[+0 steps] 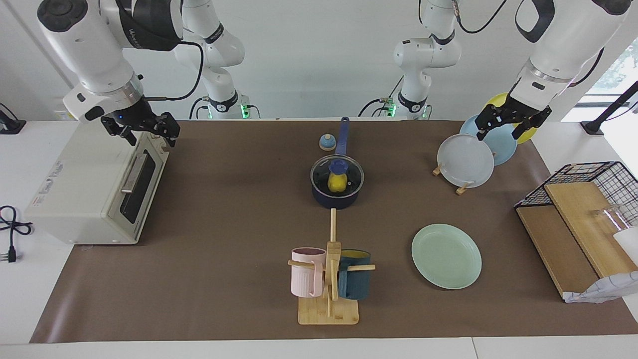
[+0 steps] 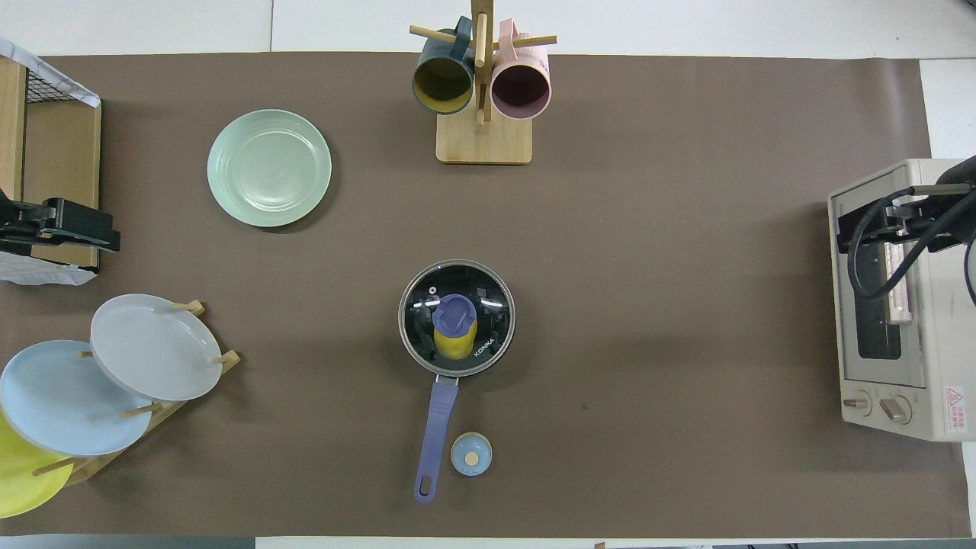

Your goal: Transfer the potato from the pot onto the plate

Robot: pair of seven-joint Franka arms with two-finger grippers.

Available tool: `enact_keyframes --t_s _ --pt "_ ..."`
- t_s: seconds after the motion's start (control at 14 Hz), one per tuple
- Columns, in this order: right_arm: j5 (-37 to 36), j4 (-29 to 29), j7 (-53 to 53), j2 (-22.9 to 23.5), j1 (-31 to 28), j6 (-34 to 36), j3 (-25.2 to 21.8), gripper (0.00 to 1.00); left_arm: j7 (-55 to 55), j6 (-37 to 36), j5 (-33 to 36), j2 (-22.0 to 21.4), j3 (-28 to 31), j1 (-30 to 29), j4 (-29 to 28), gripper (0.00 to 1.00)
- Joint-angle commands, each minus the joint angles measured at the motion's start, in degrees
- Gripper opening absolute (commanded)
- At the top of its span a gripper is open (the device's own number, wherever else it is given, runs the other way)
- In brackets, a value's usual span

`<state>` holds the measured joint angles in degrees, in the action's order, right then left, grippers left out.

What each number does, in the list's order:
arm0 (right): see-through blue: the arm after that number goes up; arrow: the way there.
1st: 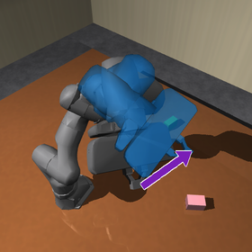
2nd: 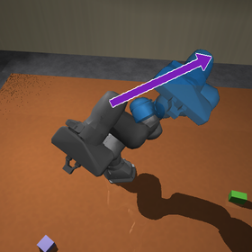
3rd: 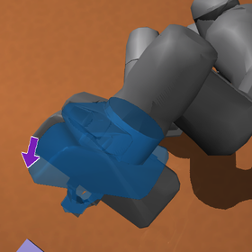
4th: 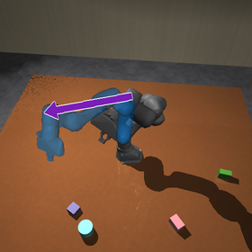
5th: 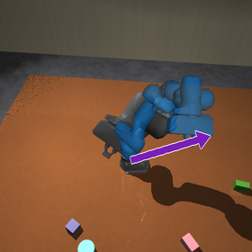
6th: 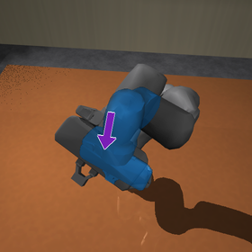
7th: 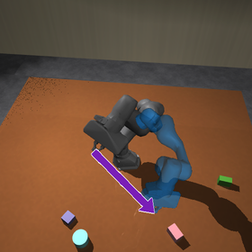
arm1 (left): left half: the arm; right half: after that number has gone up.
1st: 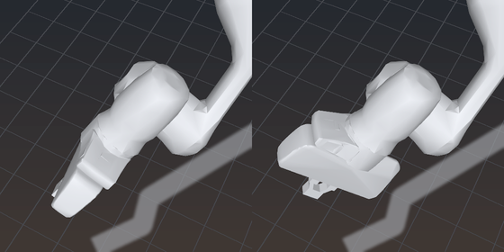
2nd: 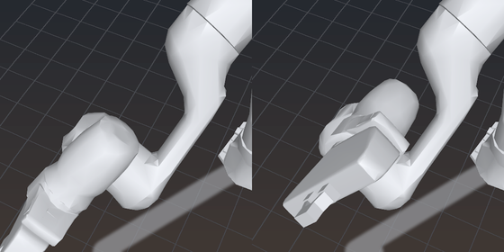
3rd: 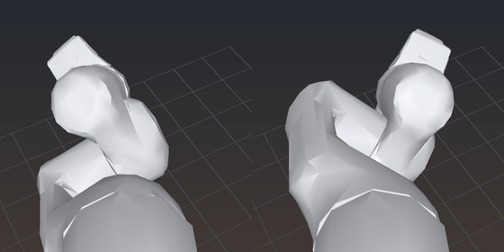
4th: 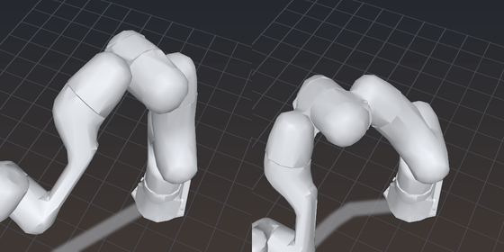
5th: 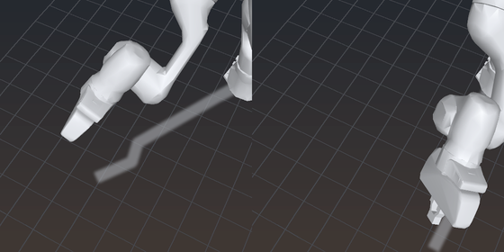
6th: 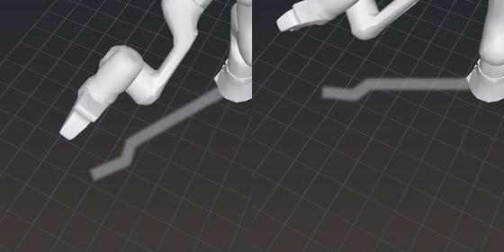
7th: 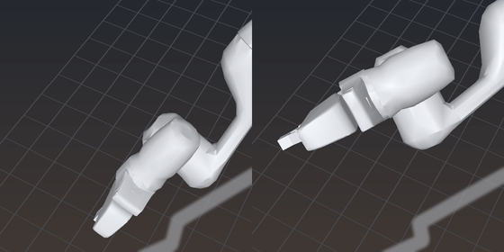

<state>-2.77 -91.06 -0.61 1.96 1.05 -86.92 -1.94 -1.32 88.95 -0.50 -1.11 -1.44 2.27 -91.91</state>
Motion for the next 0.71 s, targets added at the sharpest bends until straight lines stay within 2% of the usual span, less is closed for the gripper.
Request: enact_keyframes --t_s 0.0,0.43,0.64 --pt "1.2 -0.3 -0.1 -0.6 -0.8 -0.7 0.6 1.00 -0.5 -0.1 -0.7 -1.1 0.6 0.4 -0.9 1.00" --pt "1.5 -0.7 -0.2 -0.7 -0.7 -0.2 0.7 1.00 -0.5 -0.1 -0.7 -1.1 0.6 0.4 -0.9 1.00" --pt "1.5 -1.0 2.6 -0.9 -0.6 0.2 3.4 1.00 -0.5 -0.1 -0.7 -1.1 0.6 0.4 -0.9 1.00"
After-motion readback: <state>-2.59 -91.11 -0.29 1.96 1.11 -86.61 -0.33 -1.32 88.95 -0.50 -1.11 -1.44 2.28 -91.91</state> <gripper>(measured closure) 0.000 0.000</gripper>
